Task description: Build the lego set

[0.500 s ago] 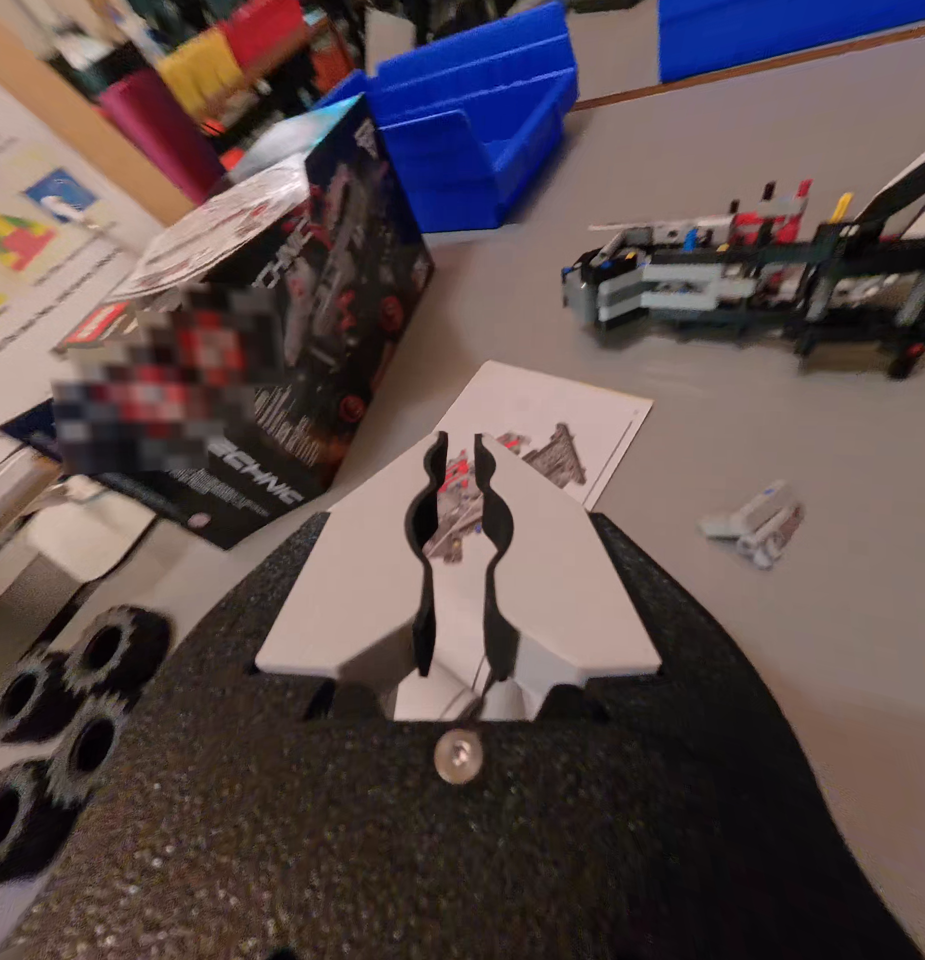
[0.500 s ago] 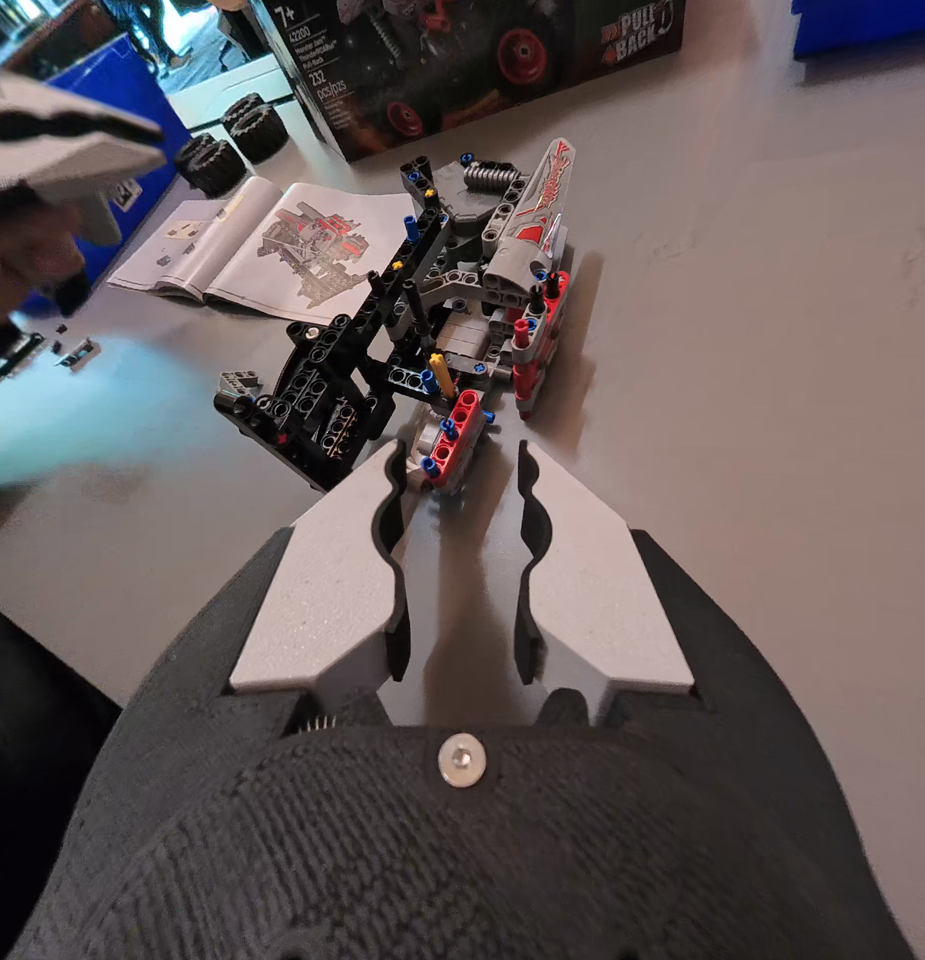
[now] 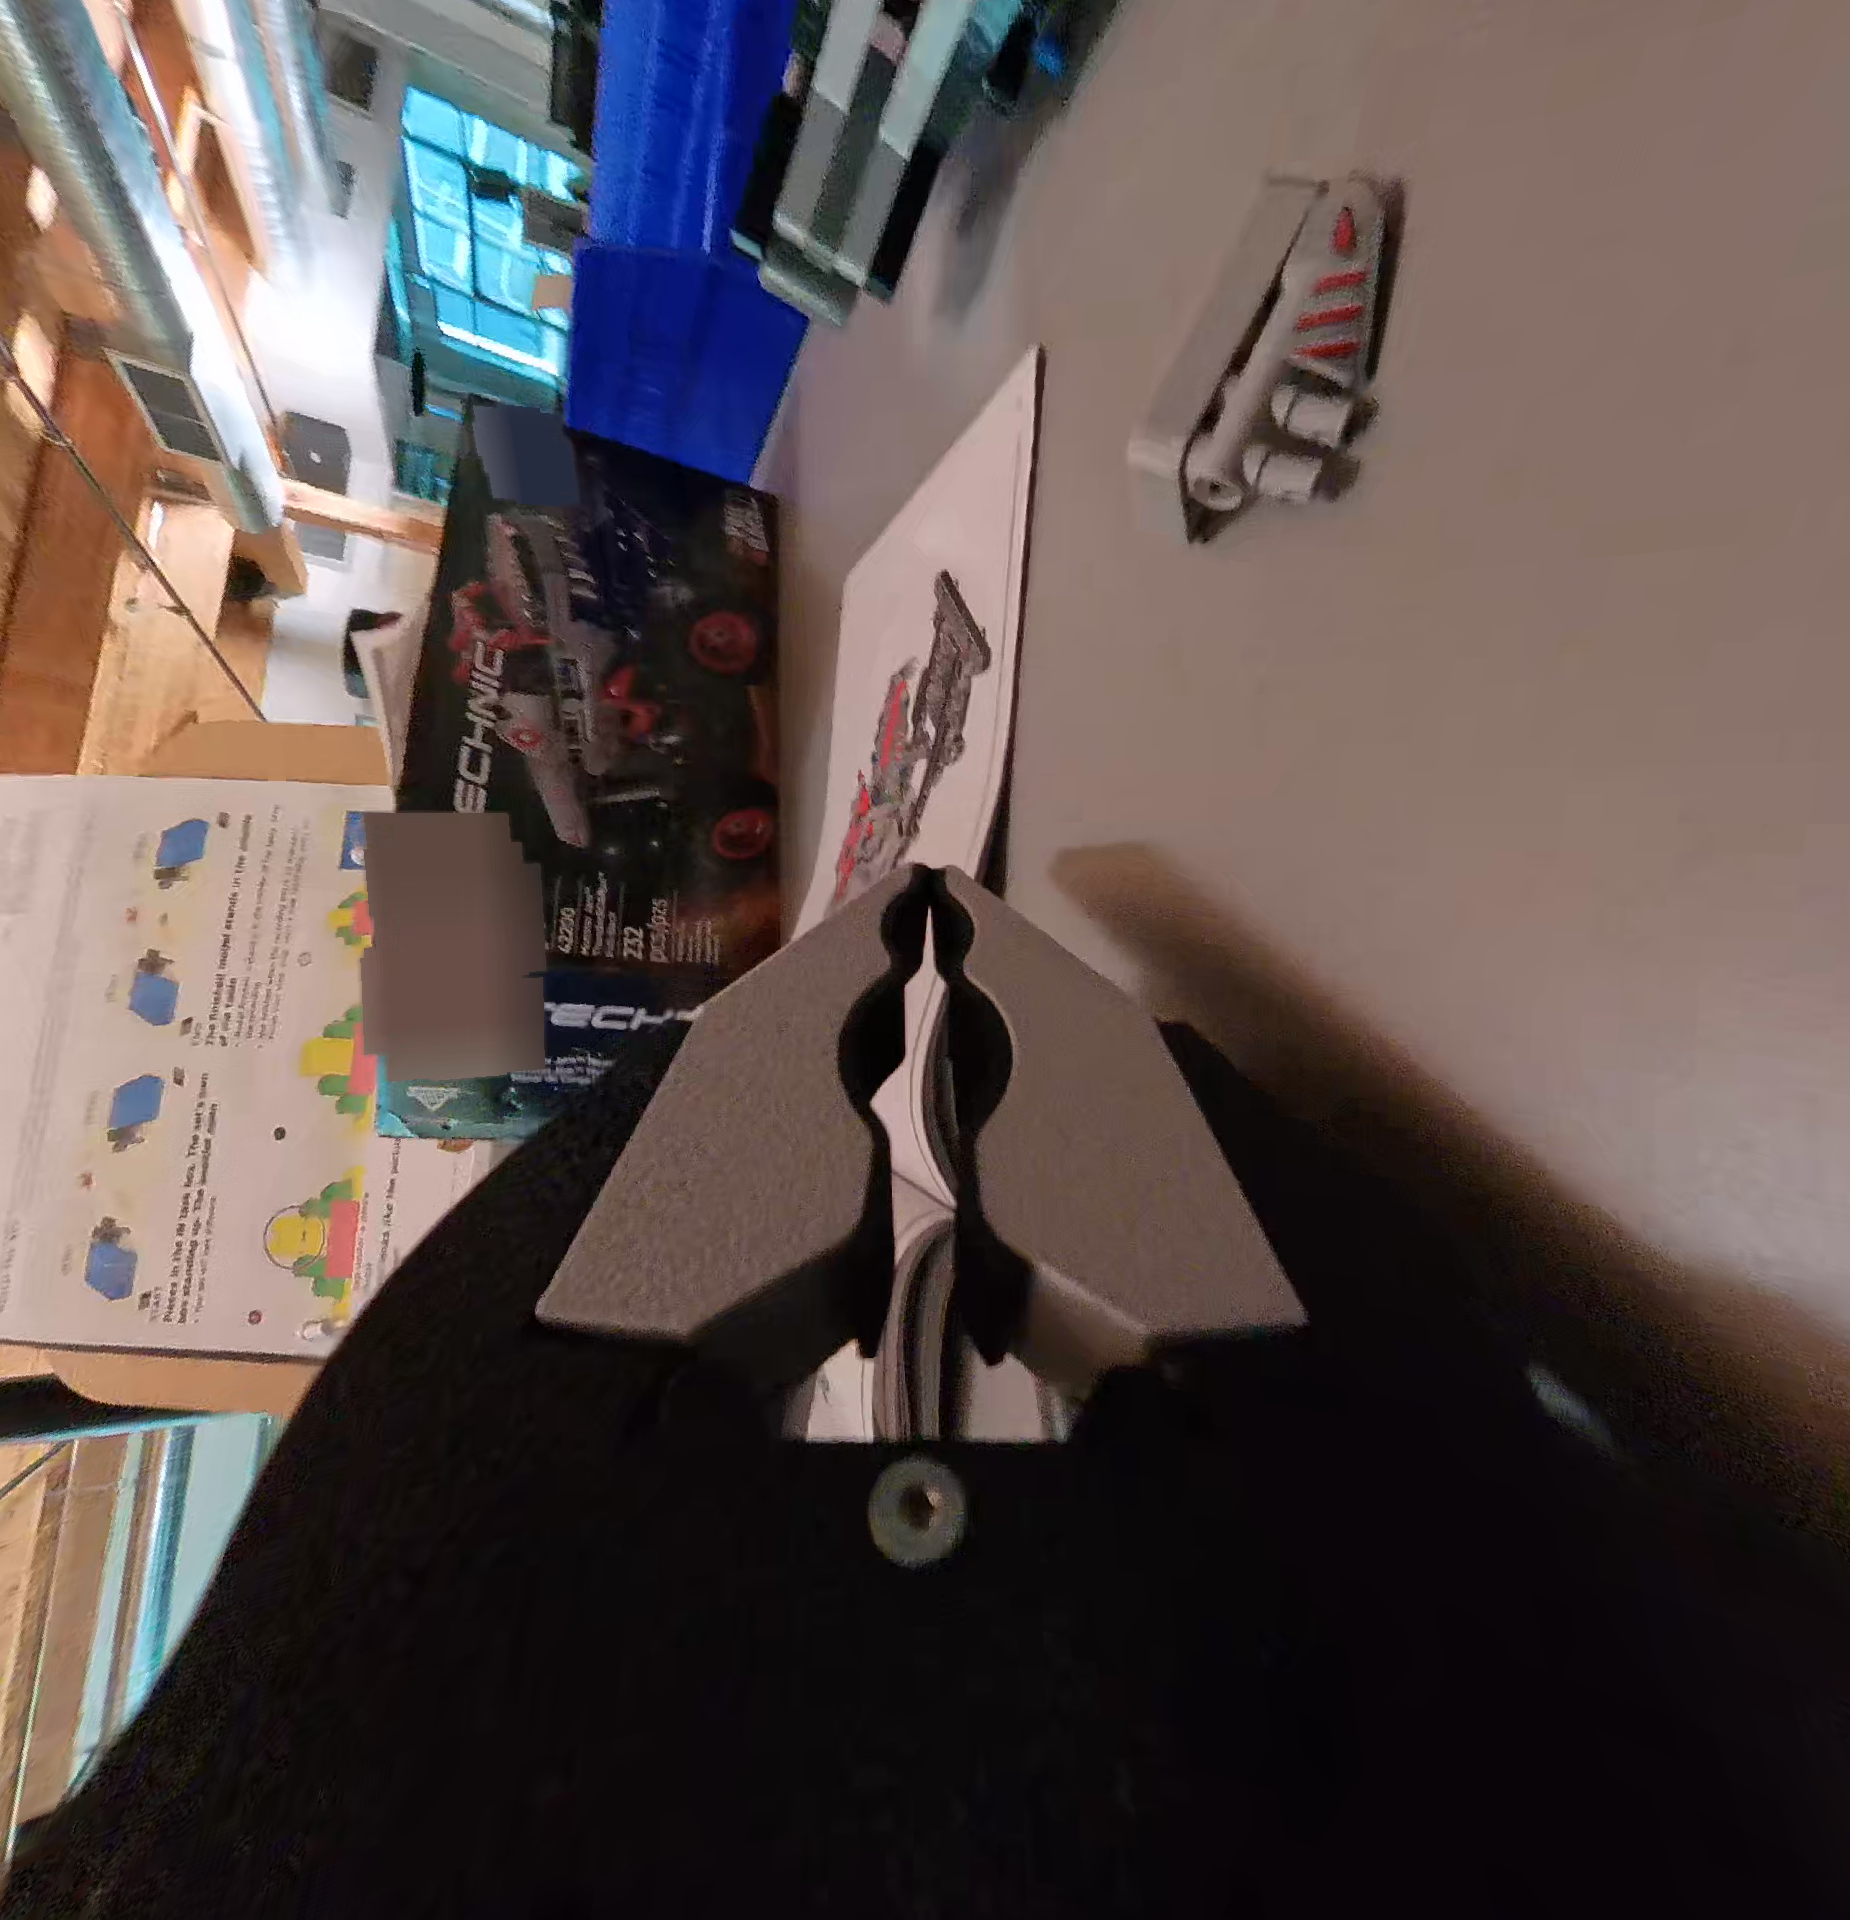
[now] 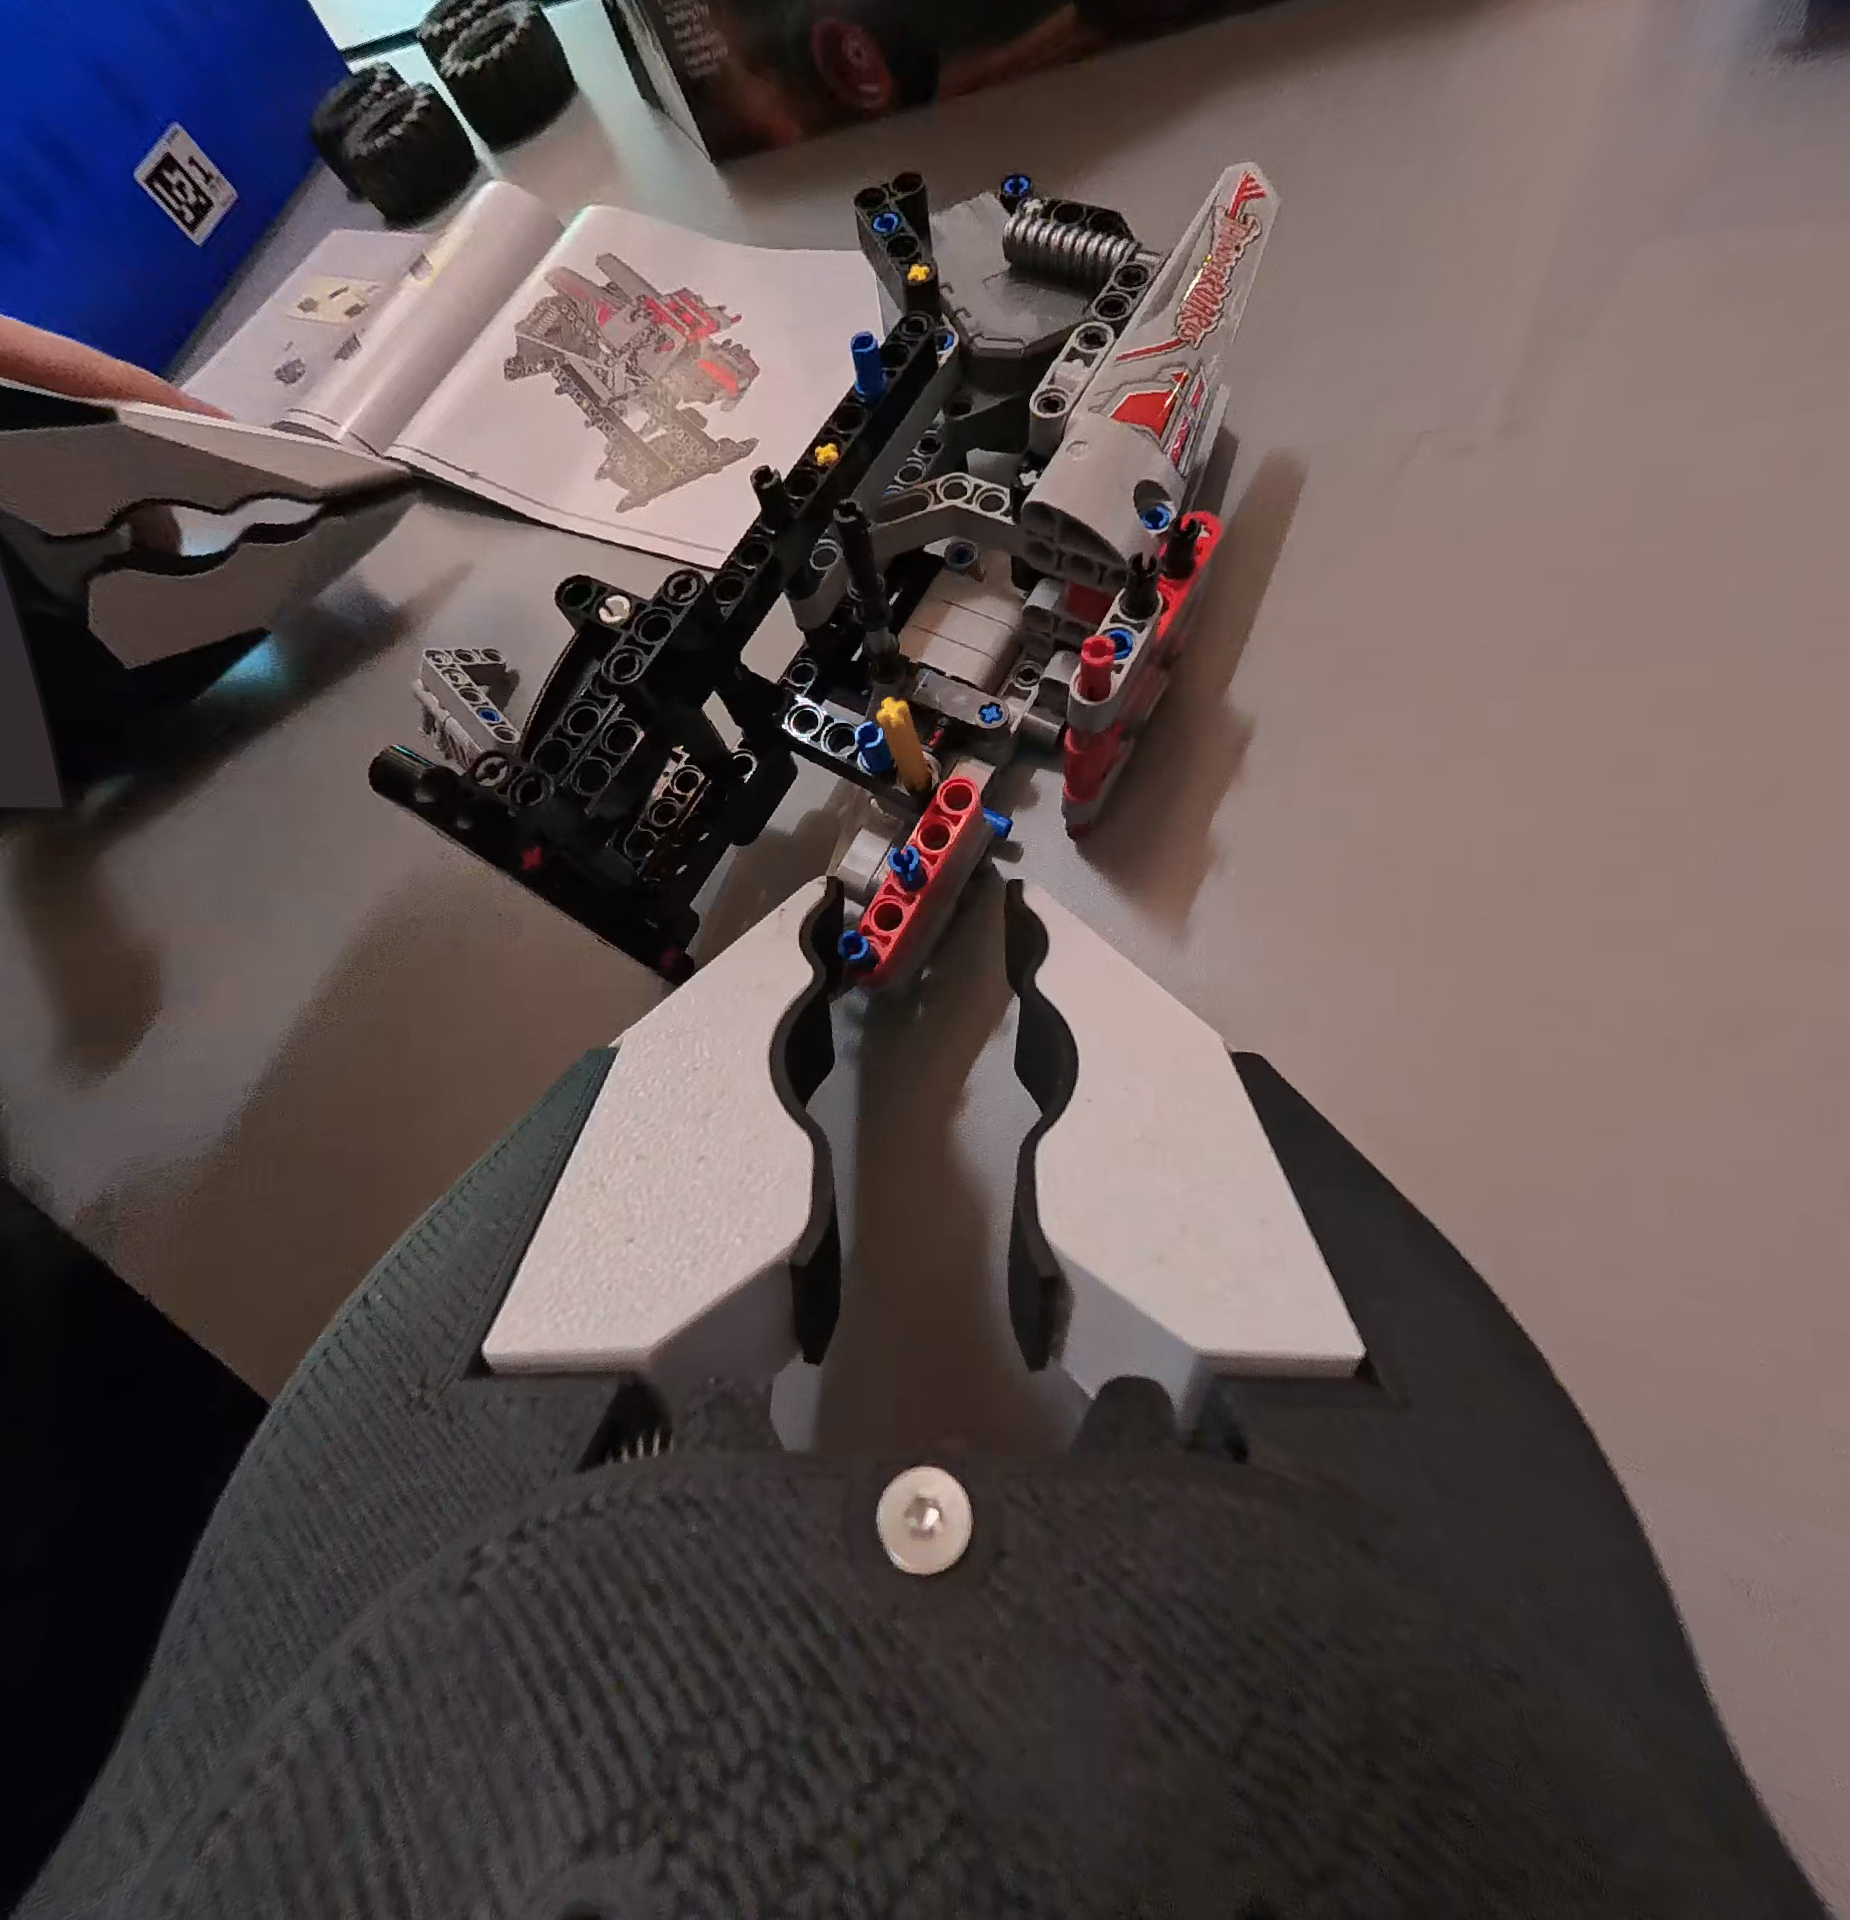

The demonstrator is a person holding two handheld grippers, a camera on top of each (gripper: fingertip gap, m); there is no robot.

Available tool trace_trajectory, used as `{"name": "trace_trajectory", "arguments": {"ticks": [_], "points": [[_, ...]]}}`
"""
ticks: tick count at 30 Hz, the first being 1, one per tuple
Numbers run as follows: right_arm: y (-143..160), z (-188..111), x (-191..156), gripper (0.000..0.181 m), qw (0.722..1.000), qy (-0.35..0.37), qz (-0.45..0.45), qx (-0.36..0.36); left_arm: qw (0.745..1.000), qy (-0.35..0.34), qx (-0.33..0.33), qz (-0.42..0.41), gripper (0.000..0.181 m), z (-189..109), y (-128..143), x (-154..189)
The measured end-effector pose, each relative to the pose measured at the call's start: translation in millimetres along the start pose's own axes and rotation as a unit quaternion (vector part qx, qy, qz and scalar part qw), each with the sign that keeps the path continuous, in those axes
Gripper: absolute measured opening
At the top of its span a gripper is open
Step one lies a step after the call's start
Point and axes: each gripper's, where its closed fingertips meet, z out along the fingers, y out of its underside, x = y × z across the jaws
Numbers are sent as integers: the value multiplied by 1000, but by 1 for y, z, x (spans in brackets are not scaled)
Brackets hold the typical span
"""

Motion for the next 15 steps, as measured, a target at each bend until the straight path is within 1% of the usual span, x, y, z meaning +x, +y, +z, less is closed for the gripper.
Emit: {"name": "trace_trajectory", "arguments": {"ticks": [2, 4, 7, 10, 15], "points": [[0, 0, -2, 26, 1000, -5, -1, 1, 1000, 4, -16, -12, 0, 1, 8, 0], [0, 0, -4, 21, 1000, -12, -5, 1, 999, 6, -16, -41, 0, 0, 12, -3], [0, 0, -5, 21, 1000, -23, 2, 1, 997, 4, -26, -73, 0, 0, 20, -6], [0, -1, -7, 22, 999, -38, 13, 1, 996, 12, -40, -84, 0, 0, 28, -4], [-4, -4, -5, 21, 998, -48, 30, 15, 994, 17, -45, -97, 0, 0, 32, -3]]}}
